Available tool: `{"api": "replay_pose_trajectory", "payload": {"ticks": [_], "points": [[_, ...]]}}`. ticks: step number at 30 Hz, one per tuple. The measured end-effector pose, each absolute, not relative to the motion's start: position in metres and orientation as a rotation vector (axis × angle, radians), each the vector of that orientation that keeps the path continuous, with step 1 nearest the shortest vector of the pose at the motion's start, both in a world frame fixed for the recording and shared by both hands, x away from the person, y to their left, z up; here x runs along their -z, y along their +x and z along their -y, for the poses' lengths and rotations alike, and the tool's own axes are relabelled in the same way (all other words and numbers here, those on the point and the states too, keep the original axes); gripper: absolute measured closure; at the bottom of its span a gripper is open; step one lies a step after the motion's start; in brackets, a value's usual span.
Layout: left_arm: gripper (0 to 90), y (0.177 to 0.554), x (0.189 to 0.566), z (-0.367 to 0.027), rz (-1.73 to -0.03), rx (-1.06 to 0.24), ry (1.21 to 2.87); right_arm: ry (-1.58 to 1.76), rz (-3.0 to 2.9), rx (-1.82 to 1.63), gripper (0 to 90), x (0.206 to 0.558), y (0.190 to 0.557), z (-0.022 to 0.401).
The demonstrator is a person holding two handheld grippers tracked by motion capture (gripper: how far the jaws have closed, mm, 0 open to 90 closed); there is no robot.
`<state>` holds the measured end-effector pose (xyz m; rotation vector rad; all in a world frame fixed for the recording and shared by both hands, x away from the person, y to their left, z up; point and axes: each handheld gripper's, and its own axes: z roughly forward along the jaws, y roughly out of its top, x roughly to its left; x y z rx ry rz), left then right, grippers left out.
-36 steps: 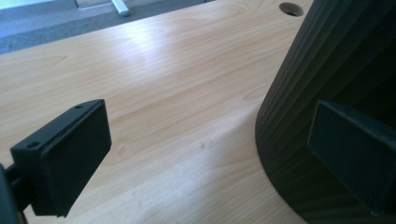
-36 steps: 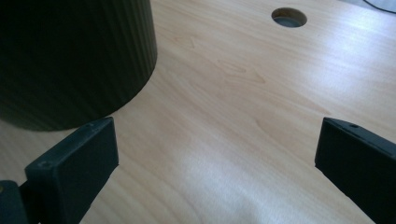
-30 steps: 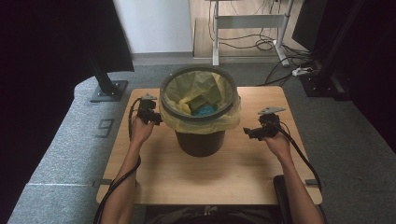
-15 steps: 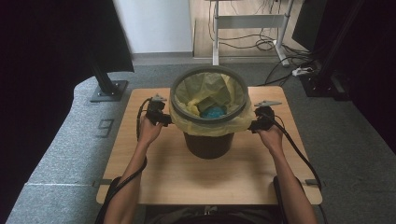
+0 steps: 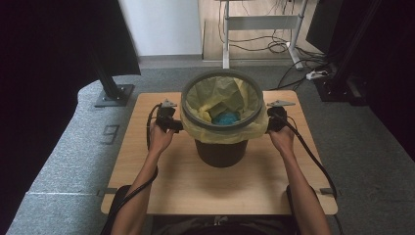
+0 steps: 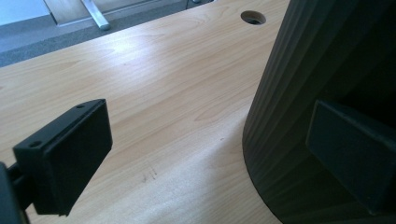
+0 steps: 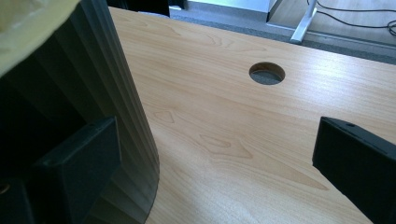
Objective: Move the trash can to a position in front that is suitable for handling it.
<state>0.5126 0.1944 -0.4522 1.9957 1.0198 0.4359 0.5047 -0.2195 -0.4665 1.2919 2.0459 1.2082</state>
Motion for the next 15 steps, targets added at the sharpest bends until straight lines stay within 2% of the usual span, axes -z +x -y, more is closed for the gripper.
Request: {"api": "replay_pose_trajectory", "payload": {"ticks": [15], "points": [[1.4, 0.473, 0.451, -0.204, -0.974, -0.452, 2.021, 1.191, -2.107, -1.204, 1.1, 0.464, 0.473, 0.213]]}}
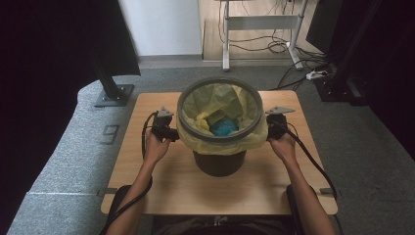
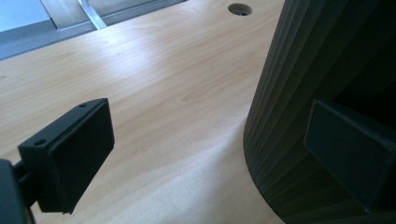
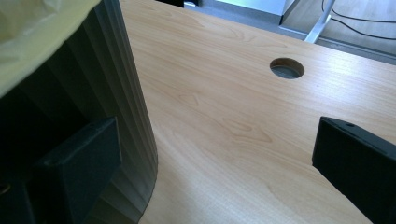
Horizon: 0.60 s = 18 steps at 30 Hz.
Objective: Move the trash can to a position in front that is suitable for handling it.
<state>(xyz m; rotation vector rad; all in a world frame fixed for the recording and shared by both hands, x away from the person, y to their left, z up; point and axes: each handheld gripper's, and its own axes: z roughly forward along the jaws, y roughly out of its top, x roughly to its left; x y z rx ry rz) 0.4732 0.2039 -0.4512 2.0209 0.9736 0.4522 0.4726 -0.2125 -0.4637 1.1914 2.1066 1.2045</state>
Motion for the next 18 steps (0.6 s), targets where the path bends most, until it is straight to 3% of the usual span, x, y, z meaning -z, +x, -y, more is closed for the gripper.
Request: {"api": "replay_pose_trajectory", "payload": {"ticks": [18], "points": [[0.0, 0.45, 0.45, -0.21, -0.948, -0.441, 2.06, 1.15, -2.139, -1.186, 0.0, 0.461, 0.452, 0.21]]}}
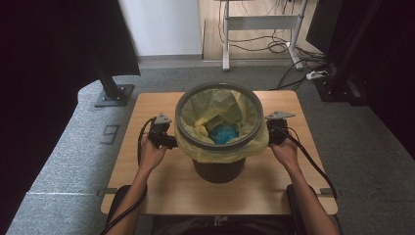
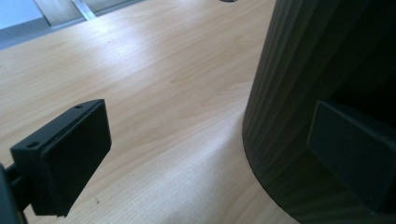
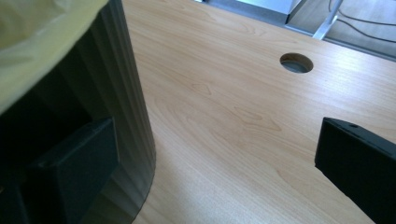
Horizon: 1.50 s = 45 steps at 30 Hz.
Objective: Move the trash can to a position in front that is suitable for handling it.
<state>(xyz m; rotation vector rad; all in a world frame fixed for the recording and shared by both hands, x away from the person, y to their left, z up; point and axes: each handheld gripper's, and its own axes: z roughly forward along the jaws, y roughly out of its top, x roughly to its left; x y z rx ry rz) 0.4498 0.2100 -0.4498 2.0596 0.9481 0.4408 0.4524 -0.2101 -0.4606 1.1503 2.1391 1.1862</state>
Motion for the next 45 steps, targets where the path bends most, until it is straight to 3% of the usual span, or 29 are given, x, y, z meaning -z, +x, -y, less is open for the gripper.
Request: {"api": "replay_pose_trajectory", "payload": {"ticks": [19, 35, 45], "points": [[0.0, 0.43, 0.473, -0.268, -1.08, -0.447, 2.042, 1.168, -2.191, -1.108, 0.0, 0.465, 0.435, 0.246], [0.0, 0.433, 0.527, -0.292, -1.207, -0.419, 2.144, 1.349, -2.16, -0.977, 0.0, 0.516, 0.425, 0.292], [0.0, 0.436, 0.539, -0.29, -1.22, -0.42, 2.231, 1.387, -2.186, -0.916, 0.0, 0.544, 0.422, 0.302]]}}
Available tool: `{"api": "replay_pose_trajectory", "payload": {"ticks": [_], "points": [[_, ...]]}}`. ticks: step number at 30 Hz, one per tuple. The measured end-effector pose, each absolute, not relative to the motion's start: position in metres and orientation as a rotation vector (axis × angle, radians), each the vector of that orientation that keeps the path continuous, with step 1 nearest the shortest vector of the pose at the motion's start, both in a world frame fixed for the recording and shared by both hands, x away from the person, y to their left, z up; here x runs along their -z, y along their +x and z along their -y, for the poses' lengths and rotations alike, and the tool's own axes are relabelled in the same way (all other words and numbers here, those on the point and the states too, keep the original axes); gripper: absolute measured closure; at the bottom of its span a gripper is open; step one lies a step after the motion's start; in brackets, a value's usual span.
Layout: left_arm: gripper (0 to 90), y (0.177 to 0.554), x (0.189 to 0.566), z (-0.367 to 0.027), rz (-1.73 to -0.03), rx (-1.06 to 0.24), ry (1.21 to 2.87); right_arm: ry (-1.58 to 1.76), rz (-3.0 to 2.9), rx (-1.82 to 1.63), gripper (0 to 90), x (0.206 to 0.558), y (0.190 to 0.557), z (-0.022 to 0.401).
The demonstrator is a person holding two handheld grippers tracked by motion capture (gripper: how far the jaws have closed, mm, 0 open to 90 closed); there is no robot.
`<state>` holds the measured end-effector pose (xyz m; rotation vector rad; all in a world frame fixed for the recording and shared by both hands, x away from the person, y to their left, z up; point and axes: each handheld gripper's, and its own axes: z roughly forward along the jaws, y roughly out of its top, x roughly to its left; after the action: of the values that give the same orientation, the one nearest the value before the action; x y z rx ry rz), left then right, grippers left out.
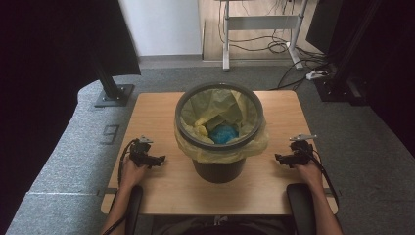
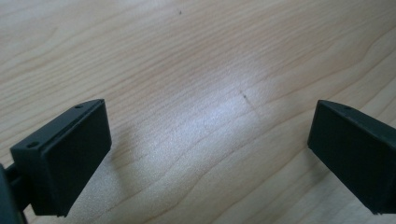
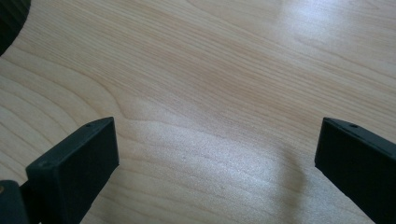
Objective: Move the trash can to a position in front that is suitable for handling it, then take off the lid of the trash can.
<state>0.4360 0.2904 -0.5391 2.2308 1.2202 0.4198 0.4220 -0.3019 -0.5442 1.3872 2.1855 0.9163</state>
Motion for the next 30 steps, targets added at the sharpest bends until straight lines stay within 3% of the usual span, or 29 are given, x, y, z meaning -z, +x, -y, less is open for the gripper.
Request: {"api": "replay_pose_trajectory", "payload": {"ticks": [30], "points": [[2.9, 0.439, 0.536, -0.289, -1.302, -0.378, 2.222, 1.348, -2.194, -0.928, 0.0, 0.557, 0.418, 0.301]]}}
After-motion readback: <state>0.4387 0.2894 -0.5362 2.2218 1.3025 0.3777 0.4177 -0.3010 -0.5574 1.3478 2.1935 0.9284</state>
